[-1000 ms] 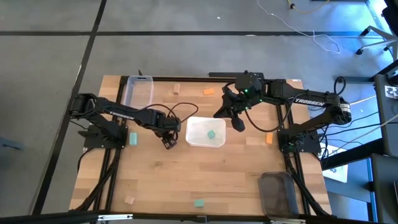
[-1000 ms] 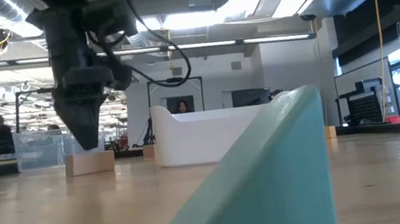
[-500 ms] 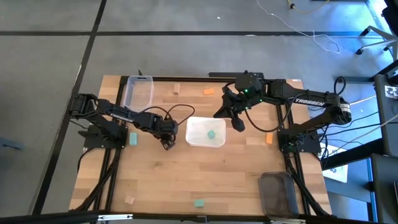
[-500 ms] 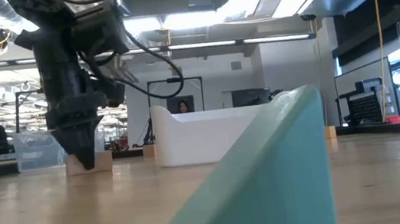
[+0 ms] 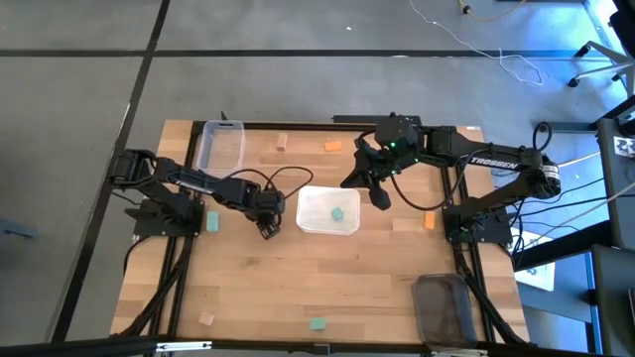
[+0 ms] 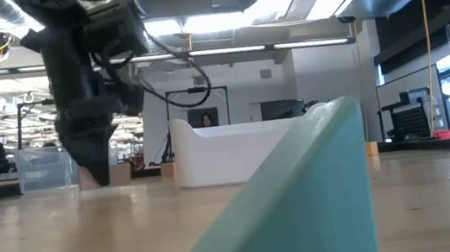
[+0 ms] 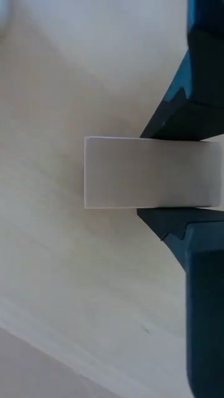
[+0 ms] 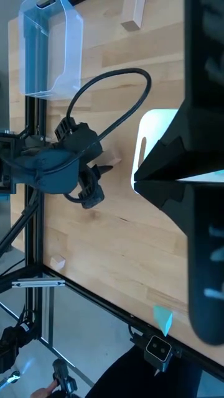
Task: Sort & place blocks by color
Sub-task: Put the middle light brown block into the transparent bin
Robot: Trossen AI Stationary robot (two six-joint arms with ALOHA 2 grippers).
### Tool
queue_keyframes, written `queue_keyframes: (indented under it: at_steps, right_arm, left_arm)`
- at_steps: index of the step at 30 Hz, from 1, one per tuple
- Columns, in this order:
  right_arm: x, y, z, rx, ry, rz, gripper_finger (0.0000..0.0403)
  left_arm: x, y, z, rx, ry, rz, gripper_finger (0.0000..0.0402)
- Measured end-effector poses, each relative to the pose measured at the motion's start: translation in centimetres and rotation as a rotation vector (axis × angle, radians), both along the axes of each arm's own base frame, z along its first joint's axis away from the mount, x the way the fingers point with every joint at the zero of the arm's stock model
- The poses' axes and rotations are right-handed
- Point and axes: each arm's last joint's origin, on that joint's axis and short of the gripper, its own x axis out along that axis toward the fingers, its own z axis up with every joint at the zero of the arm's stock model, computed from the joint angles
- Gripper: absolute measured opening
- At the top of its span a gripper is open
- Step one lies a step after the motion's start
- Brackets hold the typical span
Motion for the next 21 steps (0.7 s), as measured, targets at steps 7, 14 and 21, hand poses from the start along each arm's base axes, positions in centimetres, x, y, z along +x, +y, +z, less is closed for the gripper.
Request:
queue_keyframes:
  at_steps: [7, 14, 21]
  right_arm:
    - [0.0, 0.0, 0.0, 0.0, 0.0, 0.0, 0.0007]
    - [0.1, 0.0, 0.2, -0.005, -0.028, 0.0, 0.0007]
    - [0.3, -0.1, 0.4, -0.021, -0.043, -0.025, 0.0007]
  left_arm:
    - [-0.2, 0.6, 3.6, 0.01, -0.015, -0.02, 0.0123]
    - [-1.9, 2.4, 9.3, 0.017, -0.079, 0.076, 0.0123]
    - [-3.2, 6.0, 14.6, 0.104, -0.133, 0.255, 0.0123]
